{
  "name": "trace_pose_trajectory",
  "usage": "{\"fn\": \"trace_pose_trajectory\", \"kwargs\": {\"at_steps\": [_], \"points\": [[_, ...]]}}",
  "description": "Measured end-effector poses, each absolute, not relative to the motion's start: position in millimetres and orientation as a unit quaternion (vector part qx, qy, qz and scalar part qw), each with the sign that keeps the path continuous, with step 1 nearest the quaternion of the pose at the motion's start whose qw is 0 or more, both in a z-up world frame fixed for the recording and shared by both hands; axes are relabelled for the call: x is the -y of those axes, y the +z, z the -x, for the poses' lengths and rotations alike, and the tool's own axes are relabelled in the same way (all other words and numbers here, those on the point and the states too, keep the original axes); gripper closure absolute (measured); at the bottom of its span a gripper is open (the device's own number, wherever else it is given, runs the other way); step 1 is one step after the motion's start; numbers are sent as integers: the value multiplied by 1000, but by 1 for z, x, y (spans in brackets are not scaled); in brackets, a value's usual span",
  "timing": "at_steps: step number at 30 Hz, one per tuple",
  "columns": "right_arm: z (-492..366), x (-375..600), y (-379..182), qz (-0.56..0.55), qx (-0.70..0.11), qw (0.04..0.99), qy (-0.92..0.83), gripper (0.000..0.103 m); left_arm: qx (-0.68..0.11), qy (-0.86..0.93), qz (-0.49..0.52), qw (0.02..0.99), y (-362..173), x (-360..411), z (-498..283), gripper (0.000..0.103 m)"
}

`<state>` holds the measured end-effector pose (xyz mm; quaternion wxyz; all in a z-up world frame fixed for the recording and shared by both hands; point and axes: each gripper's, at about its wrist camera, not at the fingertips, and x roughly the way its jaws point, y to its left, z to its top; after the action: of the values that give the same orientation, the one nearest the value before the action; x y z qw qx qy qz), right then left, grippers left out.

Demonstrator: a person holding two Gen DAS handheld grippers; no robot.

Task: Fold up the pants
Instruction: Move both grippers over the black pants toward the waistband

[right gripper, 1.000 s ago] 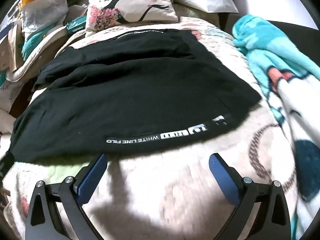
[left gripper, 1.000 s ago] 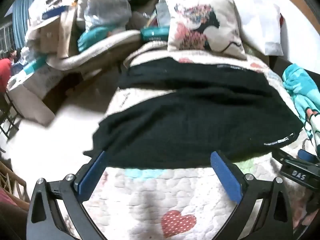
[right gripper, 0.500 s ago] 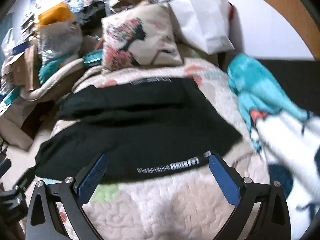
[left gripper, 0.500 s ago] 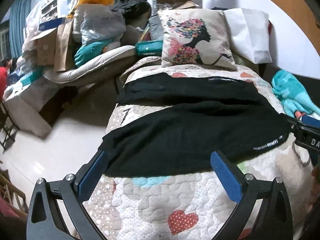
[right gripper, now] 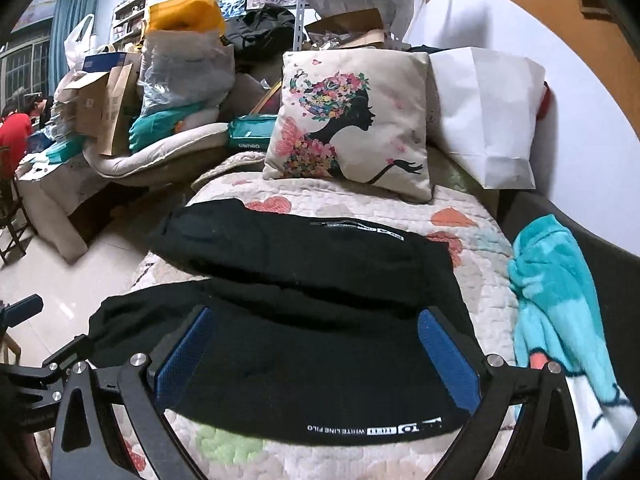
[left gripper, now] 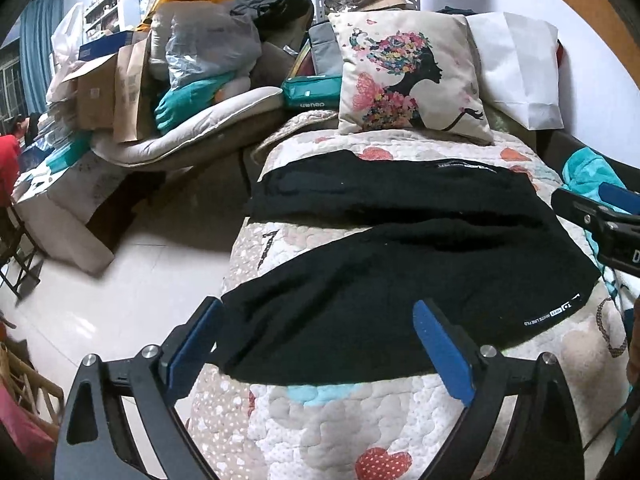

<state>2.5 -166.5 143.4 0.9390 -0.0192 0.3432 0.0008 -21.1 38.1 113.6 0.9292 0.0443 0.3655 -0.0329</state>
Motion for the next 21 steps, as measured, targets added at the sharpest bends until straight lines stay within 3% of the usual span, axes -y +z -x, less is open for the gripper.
{"fn": "trace_pose_trajectory", "kwargs": {"at_steps": [21], "points": [[-18, 194, 113, -2, -366, 931, -22, 0, -400, -46, -55, 914, 105, -25, -9, 7]]}}
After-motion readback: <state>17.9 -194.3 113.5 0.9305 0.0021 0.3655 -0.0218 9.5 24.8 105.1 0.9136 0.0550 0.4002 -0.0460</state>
